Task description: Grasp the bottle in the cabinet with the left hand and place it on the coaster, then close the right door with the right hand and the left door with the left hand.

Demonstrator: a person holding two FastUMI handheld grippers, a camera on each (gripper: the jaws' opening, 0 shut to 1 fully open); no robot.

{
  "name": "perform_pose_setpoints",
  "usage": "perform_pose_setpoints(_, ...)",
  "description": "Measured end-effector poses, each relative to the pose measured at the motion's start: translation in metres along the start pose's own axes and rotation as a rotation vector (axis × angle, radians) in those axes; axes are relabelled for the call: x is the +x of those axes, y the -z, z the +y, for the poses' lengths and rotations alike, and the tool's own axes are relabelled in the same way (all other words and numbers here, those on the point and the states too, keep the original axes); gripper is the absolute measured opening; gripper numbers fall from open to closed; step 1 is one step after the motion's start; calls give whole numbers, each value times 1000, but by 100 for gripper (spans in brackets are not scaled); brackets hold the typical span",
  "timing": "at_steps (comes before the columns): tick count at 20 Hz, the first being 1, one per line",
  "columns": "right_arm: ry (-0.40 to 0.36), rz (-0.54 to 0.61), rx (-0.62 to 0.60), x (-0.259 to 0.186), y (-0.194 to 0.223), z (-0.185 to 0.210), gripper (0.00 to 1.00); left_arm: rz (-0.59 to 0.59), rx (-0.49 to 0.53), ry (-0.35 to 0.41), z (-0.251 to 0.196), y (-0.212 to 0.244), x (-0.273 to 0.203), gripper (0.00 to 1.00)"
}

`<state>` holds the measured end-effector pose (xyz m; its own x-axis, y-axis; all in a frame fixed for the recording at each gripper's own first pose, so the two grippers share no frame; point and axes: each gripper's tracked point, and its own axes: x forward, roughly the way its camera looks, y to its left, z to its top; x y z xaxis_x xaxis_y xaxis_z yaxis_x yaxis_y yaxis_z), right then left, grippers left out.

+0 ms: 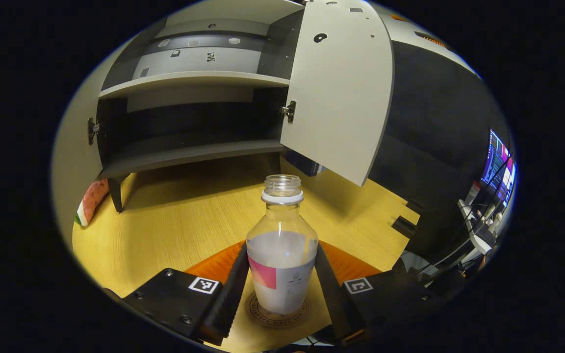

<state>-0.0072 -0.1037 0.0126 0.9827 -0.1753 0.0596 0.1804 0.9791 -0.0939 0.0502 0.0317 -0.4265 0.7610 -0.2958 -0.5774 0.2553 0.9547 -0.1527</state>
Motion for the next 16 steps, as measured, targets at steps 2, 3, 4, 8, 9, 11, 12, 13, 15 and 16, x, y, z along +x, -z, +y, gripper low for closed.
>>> perform_pose_setpoints(2,-3,3,0,0,0,1,98,4,3,-4,1,2,-1,77)
perform_pose_setpoints(3,-6,4,0,0,1,1,98,2,1,-6,1,1,-1,78)
perform_pose_setpoints(4,-7,5,-1,-1,2,1,98,5,2,-8,1,1,-2,78)
perform_pose_setpoints(8,-19,9,1,-1,3,5,98,11,-3,-15,1,-1,-1,79)
perform_pose_setpoints(9,-25,10,2,-1,4,6,98,17,2,-15,0,-1,-2,79)
perform_pose_setpoints(11,-38,14,2,0,6,11,94,11,25,-6,-5,-9,-4,80)
perform_pose_setpoints(12,-44,15,1,0,5,12,98,9,35,-1,-6,-11,-5,80)
perform_pose_setpoints(13,-50,16,1,1,6,14,98,7,42,4,-6,-10,-6,79)
perform_pose_setpoints(15,-57,14,1,1,6,17,98,8,49,8,-9,-13,-10,80)
perform_pose_setpoints(16,-58,13,2,1,6,17,98,5,54,11,-13,-18,-12,80)
